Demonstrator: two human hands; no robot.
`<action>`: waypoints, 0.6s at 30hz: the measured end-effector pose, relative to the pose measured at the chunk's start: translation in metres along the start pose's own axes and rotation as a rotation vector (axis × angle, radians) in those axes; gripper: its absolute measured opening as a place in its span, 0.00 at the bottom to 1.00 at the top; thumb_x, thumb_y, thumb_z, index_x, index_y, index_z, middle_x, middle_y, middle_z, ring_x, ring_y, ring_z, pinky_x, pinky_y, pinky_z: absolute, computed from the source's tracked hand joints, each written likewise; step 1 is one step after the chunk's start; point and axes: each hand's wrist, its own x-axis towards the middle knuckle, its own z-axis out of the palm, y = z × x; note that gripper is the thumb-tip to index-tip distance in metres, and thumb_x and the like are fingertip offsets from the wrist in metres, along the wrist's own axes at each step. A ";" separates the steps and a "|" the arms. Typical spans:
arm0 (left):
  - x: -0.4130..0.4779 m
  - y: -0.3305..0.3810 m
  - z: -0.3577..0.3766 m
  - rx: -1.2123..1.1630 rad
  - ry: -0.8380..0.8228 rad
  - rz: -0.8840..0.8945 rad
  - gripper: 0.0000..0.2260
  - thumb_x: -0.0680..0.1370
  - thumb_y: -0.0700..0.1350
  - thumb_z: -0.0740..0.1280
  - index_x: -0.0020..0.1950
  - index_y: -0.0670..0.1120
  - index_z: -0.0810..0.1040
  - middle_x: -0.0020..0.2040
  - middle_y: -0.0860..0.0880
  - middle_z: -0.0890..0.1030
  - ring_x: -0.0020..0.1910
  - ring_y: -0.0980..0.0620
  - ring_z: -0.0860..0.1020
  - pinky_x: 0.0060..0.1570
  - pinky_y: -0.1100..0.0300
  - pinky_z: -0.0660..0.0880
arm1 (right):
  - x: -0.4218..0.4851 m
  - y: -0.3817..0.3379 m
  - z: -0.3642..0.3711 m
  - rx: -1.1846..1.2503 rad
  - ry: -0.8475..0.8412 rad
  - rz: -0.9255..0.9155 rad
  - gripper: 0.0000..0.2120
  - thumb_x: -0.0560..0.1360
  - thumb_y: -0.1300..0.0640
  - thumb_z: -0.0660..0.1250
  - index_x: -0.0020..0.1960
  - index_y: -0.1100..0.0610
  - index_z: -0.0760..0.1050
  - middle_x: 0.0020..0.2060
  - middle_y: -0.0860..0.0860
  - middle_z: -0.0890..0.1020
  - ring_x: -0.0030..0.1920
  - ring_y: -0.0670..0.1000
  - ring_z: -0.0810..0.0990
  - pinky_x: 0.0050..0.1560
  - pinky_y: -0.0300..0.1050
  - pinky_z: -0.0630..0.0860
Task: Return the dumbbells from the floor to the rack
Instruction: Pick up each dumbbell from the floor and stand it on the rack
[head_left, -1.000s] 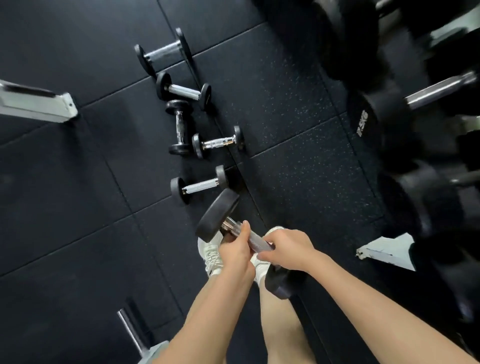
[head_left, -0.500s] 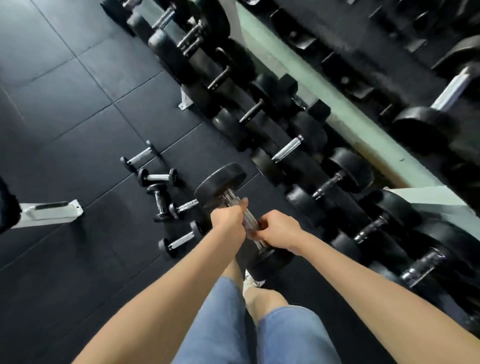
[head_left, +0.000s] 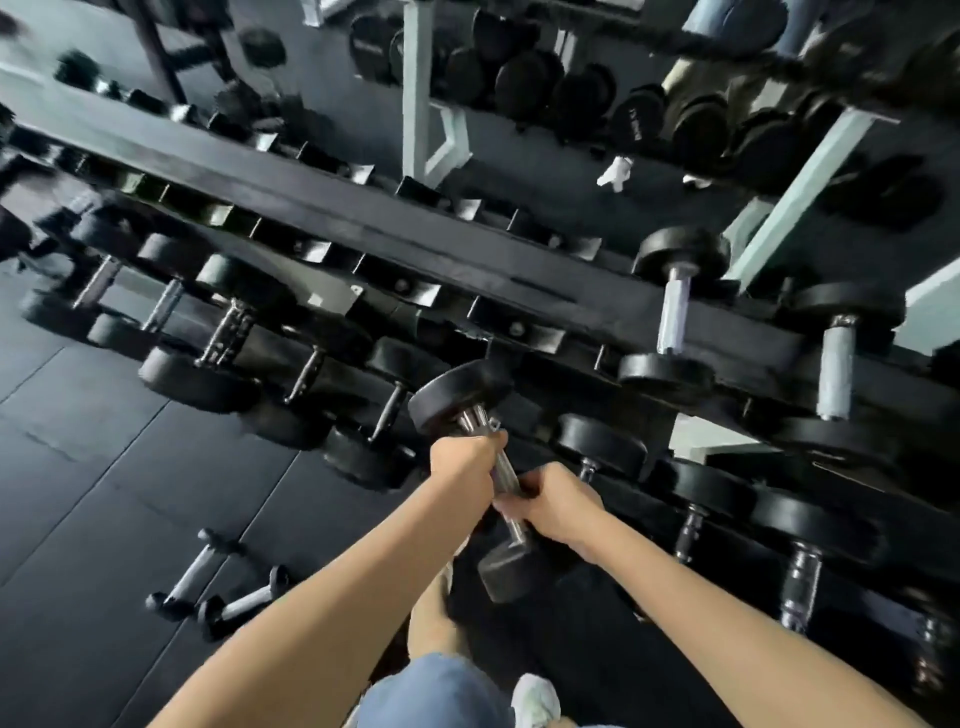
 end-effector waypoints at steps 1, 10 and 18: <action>0.008 0.016 0.007 0.030 -0.024 0.003 0.09 0.70 0.38 0.75 0.42 0.39 0.75 0.33 0.45 0.75 0.38 0.45 0.77 0.44 0.54 0.75 | 0.010 -0.008 -0.007 0.011 0.025 0.012 0.15 0.73 0.41 0.67 0.31 0.47 0.73 0.28 0.44 0.75 0.37 0.50 0.75 0.33 0.44 0.66; 0.080 0.158 0.075 0.436 -0.220 0.197 0.09 0.69 0.41 0.76 0.38 0.42 0.76 0.34 0.47 0.78 0.39 0.46 0.80 0.49 0.54 0.79 | 0.114 -0.084 -0.066 0.380 0.273 0.132 0.19 0.71 0.46 0.70 0.23 0.49 0.75 0.16 0.43 0.72 0.25 0.44 0.70 0.31 0.41 0.62; 0.117 0.231 0.143 0.711 -0.344 0.263 0.18 0.72 0.47 0.74 0.57 0.40 0.77 0.43 0.46 0.80 0.42 0.47 0.79 0.47 0.56 0.77 | 0.188 -0.112 -0.101 0.567 0.471 0.243 0.14 0.72 0.48 0.70 0.30 0.50 0.75 0.26 0.46 0.75 0.33 0.51 0.74 0.35 0.45 0.64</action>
